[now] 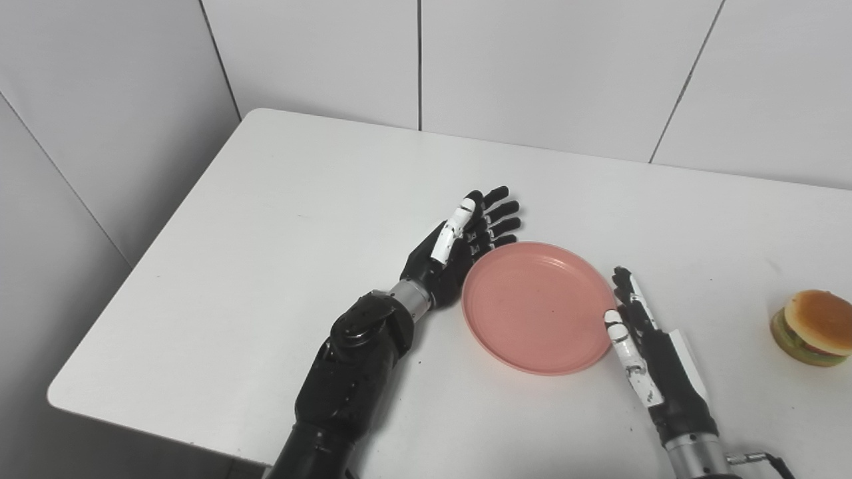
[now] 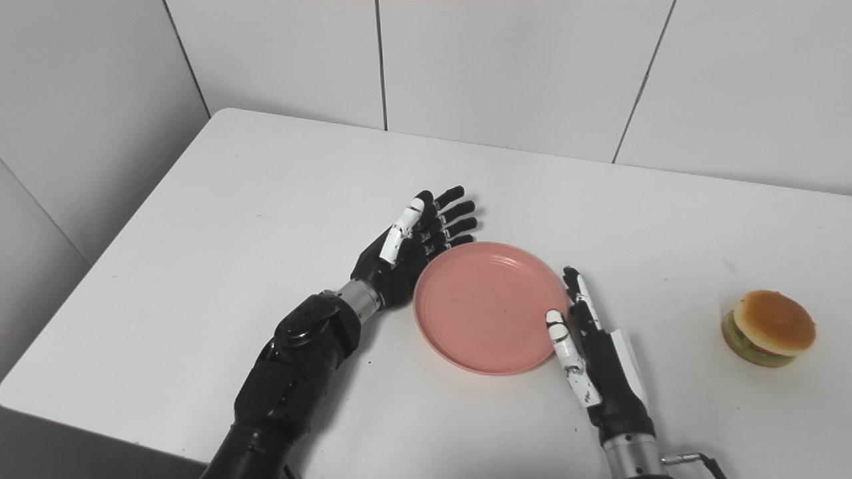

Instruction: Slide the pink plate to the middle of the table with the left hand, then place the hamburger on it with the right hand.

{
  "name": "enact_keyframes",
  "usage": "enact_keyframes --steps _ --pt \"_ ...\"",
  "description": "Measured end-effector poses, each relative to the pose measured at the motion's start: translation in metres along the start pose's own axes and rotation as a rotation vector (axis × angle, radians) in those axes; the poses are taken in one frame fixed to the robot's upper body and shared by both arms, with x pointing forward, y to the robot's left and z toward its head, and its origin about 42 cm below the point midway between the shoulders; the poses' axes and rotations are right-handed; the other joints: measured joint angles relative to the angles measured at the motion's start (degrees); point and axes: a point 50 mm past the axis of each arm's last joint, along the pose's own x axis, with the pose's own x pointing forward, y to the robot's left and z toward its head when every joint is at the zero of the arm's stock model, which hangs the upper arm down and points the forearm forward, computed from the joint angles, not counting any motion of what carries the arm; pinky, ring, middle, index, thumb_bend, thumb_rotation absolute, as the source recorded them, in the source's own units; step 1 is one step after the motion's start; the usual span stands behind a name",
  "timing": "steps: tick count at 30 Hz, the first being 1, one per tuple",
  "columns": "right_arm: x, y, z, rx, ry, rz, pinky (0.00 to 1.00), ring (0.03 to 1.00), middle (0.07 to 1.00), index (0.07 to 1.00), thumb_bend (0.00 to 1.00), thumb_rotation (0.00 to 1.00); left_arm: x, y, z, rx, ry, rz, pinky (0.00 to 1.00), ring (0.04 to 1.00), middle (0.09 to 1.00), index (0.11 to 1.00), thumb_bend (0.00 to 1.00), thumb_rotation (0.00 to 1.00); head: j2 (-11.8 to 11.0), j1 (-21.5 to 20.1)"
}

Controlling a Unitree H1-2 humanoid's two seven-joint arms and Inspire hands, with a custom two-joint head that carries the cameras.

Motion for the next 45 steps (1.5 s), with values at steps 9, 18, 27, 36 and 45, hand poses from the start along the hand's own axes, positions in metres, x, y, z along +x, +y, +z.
enact_keyframes --steps 9,18,27,36,45 --pt "0.001 0.003 0.001 0.007 0.002 -0.009 0.98 0.992 0.991 0.989 0.26 1.0 -0.005 -0.007 -0.004 -0.007 0.004 -0.012 0.97 0.957 0.964 0.966 0.39 1.0 1.49 -3.7" --pt "0.004 0.001 0.003 -0.02 0.003 -0.05 0.9 0.957 0.991 0.995 0.3 1.0 -0.006 -0.004 -0.004 -0.02 0.004 -0.014 0.95 0.949 0.961 0.969 0.39 1.0 2.02 -8.79" --pt "0.007 -0.015 0.008 -0.083 -0.012 -0.14 0.94 0.97 0.982 0.982 0.28 1.0 -0.011 -0.001 -0.004 -0.039 -0.001 -0.016 0.96 0.95 0.957 0.956 0.4 1.0 1.94 -13.8" --pt "0.011 -0.026 0.028 -0.171 -0.084 -0.177 0.93 0.95 0.966 0.966 0.33 1.0 -0.013 0.002 -0.002 -0.044 0.007 -0.015 0.97 0.951 0.956 0.956 0.4 1.0 1.5 -18.37" --pt "0.015 -0.056 0.066 -0.314 -0.17 -0.286 0.88 0.935 0.957 0.958 0.53 0.97 -0.017 0.012 -0.002 -0.054 0.013 -0.029 0.97 0.954 0.955 0.959 0.4 1.0 0.79 -23.2"
